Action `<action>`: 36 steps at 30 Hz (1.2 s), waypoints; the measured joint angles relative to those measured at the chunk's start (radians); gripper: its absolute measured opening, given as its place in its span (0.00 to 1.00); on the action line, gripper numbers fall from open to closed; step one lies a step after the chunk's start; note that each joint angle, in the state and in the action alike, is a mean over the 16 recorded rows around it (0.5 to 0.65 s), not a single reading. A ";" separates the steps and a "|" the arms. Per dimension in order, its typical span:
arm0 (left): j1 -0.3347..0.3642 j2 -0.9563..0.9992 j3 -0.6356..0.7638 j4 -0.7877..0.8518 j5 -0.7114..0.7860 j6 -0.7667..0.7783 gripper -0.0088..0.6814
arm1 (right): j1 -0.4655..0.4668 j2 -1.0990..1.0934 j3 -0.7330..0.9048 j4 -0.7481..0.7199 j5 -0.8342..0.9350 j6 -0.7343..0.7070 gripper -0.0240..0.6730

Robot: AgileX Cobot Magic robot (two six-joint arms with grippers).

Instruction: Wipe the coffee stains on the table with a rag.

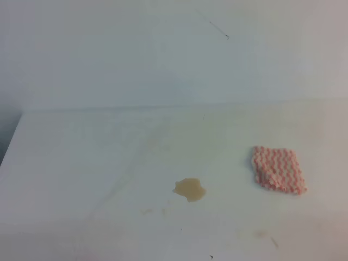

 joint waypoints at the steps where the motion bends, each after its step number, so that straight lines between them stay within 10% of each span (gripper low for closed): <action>1: 0.000 0.001 0.000 0.000 0.000 0.000 0.01 | 0.000 0.000 0.000 0.000 0.000 0.000 0.03; 36: 0.000 -0.005 0.000 0.000 0.000 0.000 0.01 | 0.000 0.000 0.000 -0.005 -0.033 0.001 0.03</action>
